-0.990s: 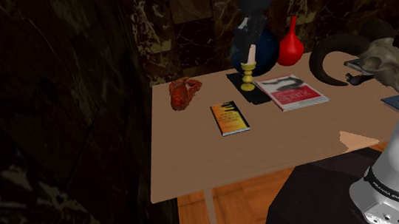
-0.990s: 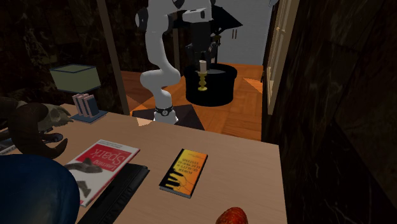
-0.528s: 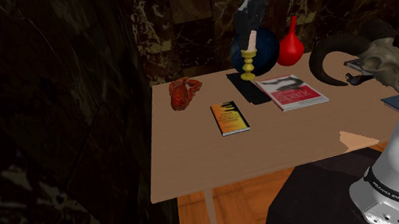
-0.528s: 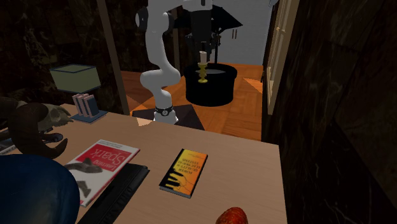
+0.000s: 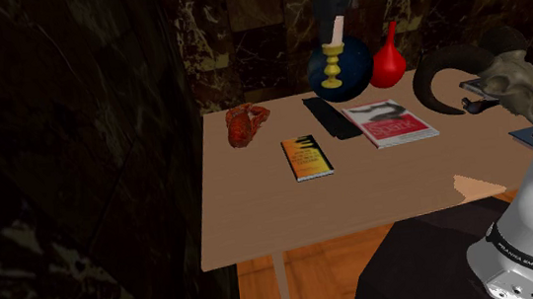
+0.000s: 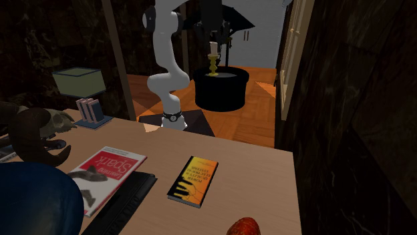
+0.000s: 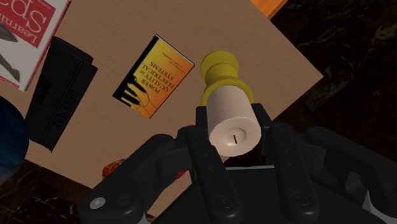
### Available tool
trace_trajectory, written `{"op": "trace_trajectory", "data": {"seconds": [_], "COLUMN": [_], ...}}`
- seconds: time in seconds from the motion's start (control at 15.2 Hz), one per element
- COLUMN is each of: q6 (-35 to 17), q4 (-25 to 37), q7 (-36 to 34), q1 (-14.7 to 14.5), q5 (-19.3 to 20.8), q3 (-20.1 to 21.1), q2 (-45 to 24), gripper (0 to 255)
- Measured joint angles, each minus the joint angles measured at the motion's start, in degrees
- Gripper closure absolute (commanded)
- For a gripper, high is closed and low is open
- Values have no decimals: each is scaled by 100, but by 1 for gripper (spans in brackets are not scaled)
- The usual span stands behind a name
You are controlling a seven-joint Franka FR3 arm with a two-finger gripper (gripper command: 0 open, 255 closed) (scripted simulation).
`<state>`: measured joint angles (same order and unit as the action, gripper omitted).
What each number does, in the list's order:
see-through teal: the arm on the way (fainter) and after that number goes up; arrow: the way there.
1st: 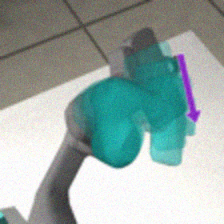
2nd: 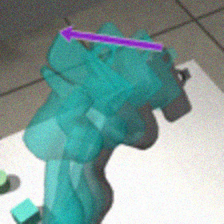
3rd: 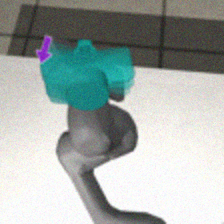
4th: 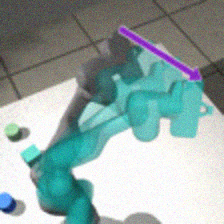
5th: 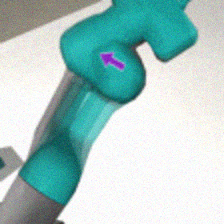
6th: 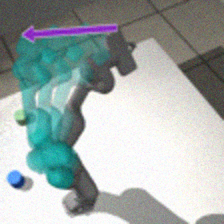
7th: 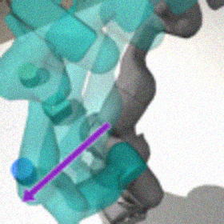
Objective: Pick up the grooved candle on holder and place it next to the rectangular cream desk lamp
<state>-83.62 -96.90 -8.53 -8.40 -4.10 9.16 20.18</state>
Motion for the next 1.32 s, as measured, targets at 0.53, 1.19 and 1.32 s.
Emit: {"op": "trace_trajectory", "data": {"seconds": [0.53, 1.19, 1.32], "q6": [463, 913, 1023], "q4": [275, -908, -1074], "q7": [214, 1122, 1315], "q1": [64, 212, 241], "q5": [10, 211, 307], "q3": [-184, -955, -1124], "q2": [172, 1769, 2040], "gripper": [255, 255, 255]}}
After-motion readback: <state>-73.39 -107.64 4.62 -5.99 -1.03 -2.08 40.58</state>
